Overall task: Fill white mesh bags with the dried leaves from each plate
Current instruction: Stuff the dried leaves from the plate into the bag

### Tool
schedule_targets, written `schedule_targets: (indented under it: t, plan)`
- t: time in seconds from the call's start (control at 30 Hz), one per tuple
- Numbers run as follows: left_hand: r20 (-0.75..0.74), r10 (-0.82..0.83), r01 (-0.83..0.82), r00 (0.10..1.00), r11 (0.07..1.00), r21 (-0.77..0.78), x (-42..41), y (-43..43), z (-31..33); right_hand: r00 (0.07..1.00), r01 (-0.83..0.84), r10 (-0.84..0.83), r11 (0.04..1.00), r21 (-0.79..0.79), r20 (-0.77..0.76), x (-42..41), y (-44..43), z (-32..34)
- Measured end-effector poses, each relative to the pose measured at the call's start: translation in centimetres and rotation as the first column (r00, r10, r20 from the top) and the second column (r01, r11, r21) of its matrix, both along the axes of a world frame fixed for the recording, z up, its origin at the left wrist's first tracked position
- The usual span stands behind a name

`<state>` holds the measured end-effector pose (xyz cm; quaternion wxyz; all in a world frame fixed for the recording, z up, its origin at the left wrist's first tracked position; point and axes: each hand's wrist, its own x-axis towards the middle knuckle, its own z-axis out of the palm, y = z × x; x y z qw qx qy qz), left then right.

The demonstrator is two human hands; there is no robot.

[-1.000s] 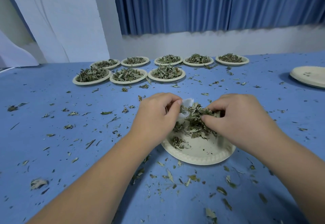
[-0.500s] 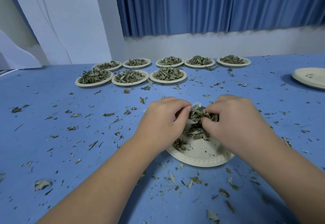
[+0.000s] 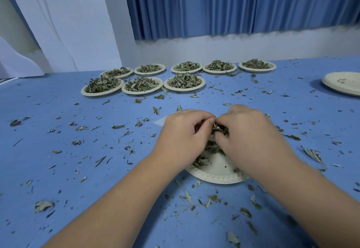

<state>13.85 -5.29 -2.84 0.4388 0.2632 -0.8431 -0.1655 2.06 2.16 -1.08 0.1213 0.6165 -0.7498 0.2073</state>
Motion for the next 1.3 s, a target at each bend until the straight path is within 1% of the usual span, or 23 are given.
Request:
schedule_targets:
  t: [0.23,0.4,0.5,0.6,0.7,0.83,0.93,1.0,1.1,1.2,1.3]
  plan:
    - [-0.063,0.023,-0.01,0.998,0.981,0.196,-0.04,-0.03,-0.17,1.0,-0.018,0.019,0.997,-0.081,0.018,0.29,-0.37,-0.35]
    - [-0.111,0.039,-0.003,0.993,0.95,0.312,-0.17,-0.09,-0.24,0.989,-0.047,0.074,0.979,-0.2,0.13,0.24,-0.17,-0.36]
    - [-0.122,0.05,-0.007,0.991,0.944,0.329,-0.13,0.03,-0.09,0.975,-0.071,0.119,0.967,-0.245,0.186,0.36,0.08,-0.38]
    - [-0.128,0.052,-0.004,0.99,0.936,0.352,-0.07,0.05,-0.07,0.97,-0.079,0.13,0.968,-0.24,0.207,0.29,0.1,-0.4]
    - [-0.128,0.051,-0.001,0.99,0.932,0.362,-0.1,0.18,-0.06,0.975,-0.114,0.15,0.97,-0.212,0.164,0.17,0.14,-0.21]
    - [-0.151,0.062,0.001,0.987,0.923,0.385,-0.14,0.3,0.03,0.986,-0.156,0.161,0.983,-0.1,0.041,0.2,0.15,0.15]
    - [-0.185,0.077,0.006,0.98,0.911,0.412,-0.25,0.27,0.03,0.985,-0.171,0.172,0.983,-0.06,0.016,0.14,-0.05,0.25]
    - [-0.204,0.082,0.01,0.975,0.909,0.418,-0.28,0.31,0.09,0.98,-0.189,0.191,0.981,-0.051,0.047,0.09,-0.17,0.05]
    - [-0.204,0.079,0.015,0.976,0.907,0.421,-0.27,0.31,0.16,0.96,-0.223,0.233,0.972,-0.077,0.158,0.0,-0.03,-0.34]
    - [-0.216,0.089,0.01,0.972,0.907,0.42,-0.24,0.24,0.17,0.949,-0.231,0.244,0.969,-0.088,0.198,-0.24,0.2,-0.57]
    - [-0.191,0.097,-0.01,0.977,0.911,0.411,-0.2,0.16,0.17,0.941,-0.187,0.227,0.967,-0.172,0.253,-0.41,0.23,-0.49]
